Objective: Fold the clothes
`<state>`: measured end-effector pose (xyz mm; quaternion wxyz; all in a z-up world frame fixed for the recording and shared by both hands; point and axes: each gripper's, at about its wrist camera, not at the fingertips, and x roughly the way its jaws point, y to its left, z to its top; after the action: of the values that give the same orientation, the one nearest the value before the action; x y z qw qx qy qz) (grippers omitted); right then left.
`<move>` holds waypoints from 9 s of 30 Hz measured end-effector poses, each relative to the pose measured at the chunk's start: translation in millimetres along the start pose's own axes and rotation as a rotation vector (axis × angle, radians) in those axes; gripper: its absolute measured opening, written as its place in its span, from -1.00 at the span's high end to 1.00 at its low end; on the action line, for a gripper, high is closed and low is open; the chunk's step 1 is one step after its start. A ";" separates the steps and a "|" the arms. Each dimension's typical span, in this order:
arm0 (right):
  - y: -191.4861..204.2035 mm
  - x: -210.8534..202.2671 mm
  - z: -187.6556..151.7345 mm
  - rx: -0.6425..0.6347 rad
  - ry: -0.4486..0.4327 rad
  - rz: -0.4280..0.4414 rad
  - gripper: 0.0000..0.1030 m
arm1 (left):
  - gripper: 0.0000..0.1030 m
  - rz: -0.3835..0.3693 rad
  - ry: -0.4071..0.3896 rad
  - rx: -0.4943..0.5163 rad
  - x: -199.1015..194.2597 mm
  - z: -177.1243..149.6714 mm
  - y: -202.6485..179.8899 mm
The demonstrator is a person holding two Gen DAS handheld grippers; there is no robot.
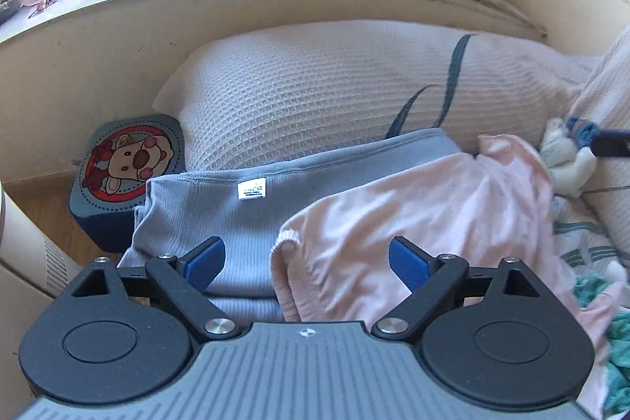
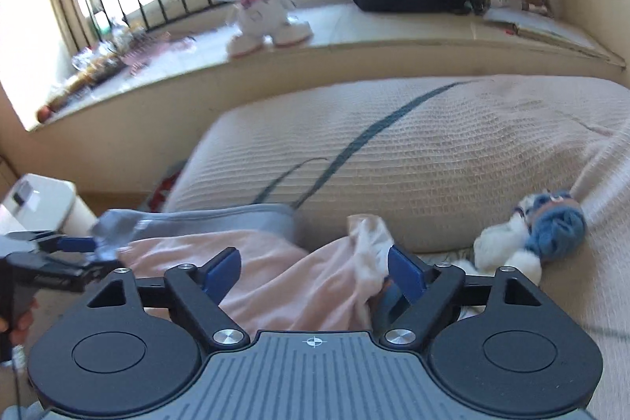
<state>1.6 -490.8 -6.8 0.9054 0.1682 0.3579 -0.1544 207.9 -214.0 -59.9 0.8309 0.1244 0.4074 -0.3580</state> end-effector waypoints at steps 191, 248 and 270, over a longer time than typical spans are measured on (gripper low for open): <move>181.2 -61.4 -164.4 -0.190 0.218 0.016 0.22 | 0.12 -0.145 0.119 -0.364 -110.7 -189.0 89.5; 71.3 -48.3 -105.6 -0.119 0.113 -0.110 0.14 | 0.24 0.106 -0.004 -0.237 -80.1 -115.9 78.7; 75.0 -66.7 -154.3 0.037 0.123 -0.062 0.91 | 0.12 0.073 0.053 -0.155 -90.5 -150.9 40.0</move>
<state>-106.8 -349.0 -51.6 0.8732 0.1830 0.4149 -0.1783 109.7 -65.6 -90.1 0.8394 0.0839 0.4510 -0.2915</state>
